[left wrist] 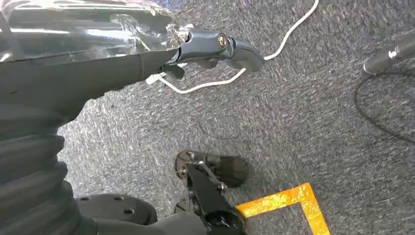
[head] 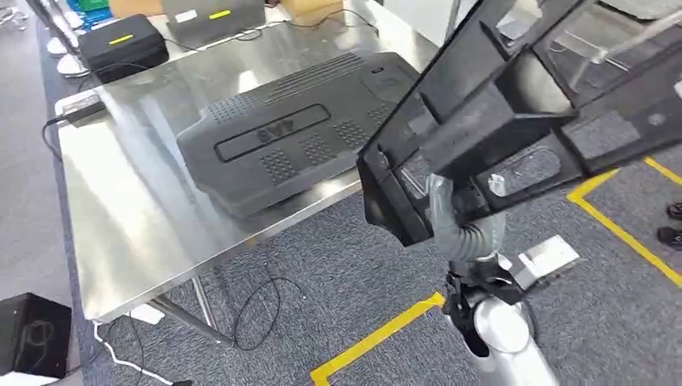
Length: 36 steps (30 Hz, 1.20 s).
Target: Take the parts from the cabinet and place them on the table.
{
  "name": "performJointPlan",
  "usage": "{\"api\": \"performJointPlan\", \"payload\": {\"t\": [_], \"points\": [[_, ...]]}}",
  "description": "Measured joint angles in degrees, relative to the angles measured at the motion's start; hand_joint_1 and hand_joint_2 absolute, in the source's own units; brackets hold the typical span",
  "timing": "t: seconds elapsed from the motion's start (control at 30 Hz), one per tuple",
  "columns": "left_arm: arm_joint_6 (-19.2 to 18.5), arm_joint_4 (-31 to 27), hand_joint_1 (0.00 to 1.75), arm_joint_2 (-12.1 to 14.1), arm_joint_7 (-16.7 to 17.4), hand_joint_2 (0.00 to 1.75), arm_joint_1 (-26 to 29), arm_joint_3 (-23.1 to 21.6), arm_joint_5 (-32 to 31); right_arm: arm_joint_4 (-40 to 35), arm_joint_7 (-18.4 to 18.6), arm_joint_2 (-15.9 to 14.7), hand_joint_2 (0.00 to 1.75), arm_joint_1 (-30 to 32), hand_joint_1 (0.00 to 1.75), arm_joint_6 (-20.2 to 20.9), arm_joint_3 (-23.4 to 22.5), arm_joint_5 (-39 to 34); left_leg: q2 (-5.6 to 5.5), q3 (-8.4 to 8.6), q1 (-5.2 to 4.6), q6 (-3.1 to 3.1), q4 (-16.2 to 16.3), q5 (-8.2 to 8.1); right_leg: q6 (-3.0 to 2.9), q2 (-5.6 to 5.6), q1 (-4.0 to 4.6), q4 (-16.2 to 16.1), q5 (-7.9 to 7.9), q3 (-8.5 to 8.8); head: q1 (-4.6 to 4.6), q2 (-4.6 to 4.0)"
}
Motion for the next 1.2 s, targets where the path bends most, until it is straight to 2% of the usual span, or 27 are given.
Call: {"api": "performJointPlan", "payload": {"t": [0.03, 0.07, 0.1, 0.13, 0.2, 0.23, 0.33, 0.37, 0.4, 0.43, 0.5, 0.53, 0.57, 0.6, 0.63, 0.7, 0.73, 0.8, 0.87, 0.9, 0.93, 0.97, 1.03, 1.07, 1.1, 1.13, 1.2], "points": [[-0.02, 0.00, 0.00, 0.00, 0.00, 1.75, 0.08, 0.00, 0.04, 0.00, 0.02, 0.00, 1.75, 0.00, 1.75, 0.00, 0.00, 0.00, 0.00, -1.92, 0.18, -0.19, 3.95, -1.32, -0.01, -0.01, 0.00, 0.01, -0.01, 0.00, -0.22, -0.02], [-0.07, 0.00, 0.00, 0.00, 0.00, 1.75, 0.14, 0.00, 0.07, 0.02, 0.02, 0.02, 1.75, 0.01, 1.75, 0.00, 0.00, 0.00, 0.00, -2.82, 0.33, -0.32, 5.64, -1.23, -0.02, 0.00, -0.03, 0.01, -0.05, 0.02, -0.48, -0.02], [-0.18, 0.00, 0.00, -0.02, 0.00, 1.75, 0.14, 0.00, 0.07, 0.02, 0.02, 0.02, 1.75, 0.01, 1.75, 0.02, 0.00, 0.00, 0.00, -2.32, 0.46, -0.33, 4.43, 0.12, -0.01, 0.03, -0.07, 0.01, -0.06, 0.09, -0.83, -0.02], [-0.17, 0.00, 0.00, -0.02, 0.00, 1.75, 0.09, 0.00, 0.07, 0.00, 0.02, 0.02, 1.75, 0.00, 1.75, 0.02, 0.00, 0.00, 0.00, -0.71, 0.56, -0.24, 0.89, 2.44, 0.04, 0.06, -0.10, 0.01, -0.11, 0.20, -1.11, 0.00], [-0.15, 0.00, 0.00, 0.00, 0.00, 1.75, 0.06, 0.00, 0.07, 0.00, 0.02, 0.02, 1.75, -0.03, 1.75, 0.02, 0.00, 0.00, 0.00, 3.92, 0.52, 0.17, -8.78, 7.09, 0.26, 0.10, -0.21, -0.03, -0.25, 0.55, -1.38, -0.02], [-0.15, 0.00, 0.00, 0.00, 0.00, 1.75, 0.05, 0.00, 0.07, 0.00, 0.02, 0.02, 1.75, -0.03, 1.75, 0.02, 0.00, 0.00, -0.01, 4.86, 0.39, 0.39, -11.30, 6.69, 0.46, 0.09, -0.11, -0.07, -0.32, 0.54, -1.62, -0.02], [-0.09, 0.00, 0.00, 0.00, 0.00, 1.75, 0.14, 0.00, 0.09, 0.00, 0.02, 0.02, 1.75, -0.02, 1.75, 0.02, 0.02, 0.00, 0.12, 4.64, -0.29, 1.17, -11.81, 6.74, 1.74, -0.06, -0.31, -0.67, -0.10, 0.65, -1.53, -0.02], [0.04, 0.00, 0.00, 0.00, 0.00, 1.75, 0.15, 0.00, 0.09, 0.00, 0.02, 0.02, 1.75, -0.03, 1.75, 0.02, 0.00, 0.00, 0.08, 4.75, -0.26, 1.64, -12.43, 6.99, 2.17, -0.15, -0.27, -0.91, -0.03, 0.84, -1.55, 0.00], [0.04, 0.00, 0.00, -0.02, 0.02, 1.75, 0.17, 0.00, 0.11, 0.00, 0.02, 0.00, 1.75, -0.05, 1.75, 0.02, 0.00, 0.00, 0.04, 5.47, 0.42, 2.14, -13.49, 7.57, 2.41, -0.24, -0.27, -0.53, -0.47, 0.90, -1.24, 0.00], [0.04, 0.00, 0.00, -0.02, 0.00, 1.75, 0.11, 0.00, 0.11, 0.02, 0.02, 0.00, 1.75, -0.06, 1.75, 0.02, 0.02, 0.00, -0.03, 5.79, 0.14, 2.45, -13.97, 7.73, 2.32, -0.17, -0.11, 1.05, -1.53, 0.32, -0.61, -0.02], [0.09, 0.00, 0.00, 0.00, 0.02, 1.75, 0.04, 0.02, 0.13, 0.02, 0.02, 0.00, 1.75, -0.06, 1.75, 0.02, 0.02, 0.00, 0.05, 5.81, -0.12, 2.79, -13.95, 7.62, 2.07, -0.12, 0.05, 9.34, -5.70, -3.87, 0.29, 0.00], [0.09, 0.00, 0.00, -0.02, 0.02, 1.75, 0.05, 0.02, 0.13, 0.02, 0.02, 0.00, 1.75, 0.15, 1.75, 0.09, 0.05, 0.00, 0.05, 5.83, -0.34, 2.96, -13.89, 7.51, 2.00, -0.12, 0.07, 13.54, -7.14, -6.08, 0.66, -0.02], [0.07, 0.00, 0.00, -0.02, 0.02, 1.75, 0.08, 0.02, 0.13, 0.02, 0.02, 0.00, 1.75, 0.25, 1.75, 0.09, 0.04, 0.00, 0.05, 5.84, -0.53, 3.13, -13.81, 7.38, 1.96, -0.12, 0.10, 15.88, -7.38, -7.49, 0.83, -0.02], [0.07, 0.00, 0.00, -0.02, 0.02, 1.75, 0.09, 0.02, 0.13, 0.02, 0.02, -0.02, 1.75, 0.29, 1.75, 0.09, 0.04, 0.00, 0.02, 5.91, -0.66, 3.21, -13.67, 7.26, 1.85, -0.12, 0.14, 15.55, -6.26, -7.67, 1.05, 0.00], [0.07, 0.00, 0.00, -0.02, 0.02, 1.75, 0.10, 0.02, 0.13, 0.02, 0.04, -0.07, 1.75, 0.27, 1.75, 0.09, 0.04, 0.00, -0.02, 6.03, -0.72, 3.23, -13.48, 7.05, 1.64, -0.13, 0.26, 12.64, -4.00, -6.46, 1.36, -0.02], [0.09, 0.00, 0.00, -0.02, 0.02, 1.75, 0.06, 0.02, 0.13, 0.02, 0.02, -0.05, 1.75, 0.24, 1.75, 0.09, 0.04, 0.00, -0.14, 6.46, -0.77, 2.94, -12.91, 6.30, 1.17, -0.14, 0.49, 2.28, 1.55, -1.75, 1.95, -0.02], [0.09, 0.00, 0.00, -0.02, 0.02, 1.75, 0.06, 0.02, 0.13, 0.04, 0.02, -0.04, 1.75, 0.22, 1.75, 0.09, 0.04, 0.00, -0.13, 6.35, -0.88, 2.68, -12.75, 5.97, 0.85, -0.18, 0.63, 0.57, 0.61, -0.73, 2.06, -0.02], [0.09, 0.00, 0.00, -0.02, 0.04, 1.75, 0.00, 0.02, 0.13, 0.02, 0.02, -0.04, 1.75, 0.23, 1.75, 0.09, 0.04, 0.00, -0.16, 6.18, -1.01, 2.28, -12.36, 5.86, 0.79, -0.04, 0.80, -0.23, 0.84, -0.76, 1.86, -0.02], [0.09, 0.00, 0.00, -0.02, 0.04, 1.75, 0.01, 0.02, 0.13, 0.02, 0.04, -0.15, 1.75, 0.22, 1.75, 0.09, 0.04, 0.00, -0.13, 6.34, -0.80, 1.74, -12.51, 5.73, 0.40, 0.16, 1.01, -0.33, 0.73, -0.73, 1.64, -0.02], [0.09, 0.00, 0.00, 0.00, 0.04, 1.75, -0.05, 0.00, 0.13, 0.02, 0.02, -0.02, 1.75, 0.18, 1.75, 0.09, 0.04, 0.00, -0.16, 6.31, -0.95, 1.33, -12.05, 5.20, 0.12, 0.11, 0.48, -0.87, 0.92, -0.31, 1.73, 0.00], [0.09, 0.00, 0.00, 0.00, 0.04, 1.75, -0.02, 0.00, 0.13, 0.02, 0.02, -0.02, 1.75, 0.14, 1.75, 0.11, 0.04, 0.00, -0.13, 6.08, -0.83, 0.85, -10.60, 4.39, 0.03, 0.13, 0.47, -1.00, 0.87, -0.04, 1.68, -0.02], [0.09, 0.00, 0.00, 0.00, 0.04, 1.75, -0.04, 0.00, 0.13, 0.02, 0.02, 0.00, 1.75, 0.11, 1.75, 0.09, 0.04, 0.00, -0.16, 4.54, -0.52, 0.38, -7.41, 2.69, -0.21, 0.08, 0.46, -1.01, 0.74, 0.07, 0.96, 0.00], [0.11, 0.00, 0.00, 0.00, 0.06, 1.75, 0.04, 0.00, 0.15, 0.02, 0.02, 0.00, 1.75, 0.13, 1.75, 0.11, 0.04, 0.00, -0.15, -0.03, 0.08, -0.24, 1.24, -0.81, -0.52, 0.06, 0.49, -1.00, 0.51, 0.26, 0.53, 0.00], [0.11, 0.00, 0.00, 0.00, 0.09, 1.75, 0.13, 0.00, 0.15, 0.02, 0.02, 0.00, 1.75, 0.14, 1.75, 0.11, 0.04, 0.00, -0.14, -2.01, 0.29, -0.44, 4.53, -1.53, -0.55, 0.09, 0.47, -0.99, 0.38, 0.34, 0.33, 0.00], [0.11, 0.00, 0.00, 0.00, 0.09, 1.75, 0.16, 0.00, 0.13, 0.02, 0.02, 0.00, 1.75, 0.20, 1.75, 0.11, 0.04, 0.00, -0.14, -2.75, 0.51, -0.52, 5.01, -0.72, -0.54, 0.15, 0.45, -0.98, 0.27, 0.52, -0.04, 0.00], [0.11, 0.00, 0.00, 0.00, 0.11, 1.75, 0.14, 0.00, 0.13, 0.02, 0.02, 0.00, 1.75, 0.21, 1.75, 0.15, 0.04, 0.00, -0.14, -1.98, 0.64, -0.52, 2.79, 1.38, -0.48, 0.19, 0.43, -0.99, 0.07, 0.82, -0.41, 0.00], [0.11, 0.00, 0.00, 0.00, 0.11, 1.75, 0.10, 0.00, 0.13, 0.02, 0.02, 0.00, 1.75, 0.19, 1.75, 0.15, 0.04, 0.00, -0.15, 2.09, 0.69, -0.29, -6.46, 6.94, -0.24, 0.22, 0.35, -1.00, -0.38, 1.65, -0.87, 0.00]]}}
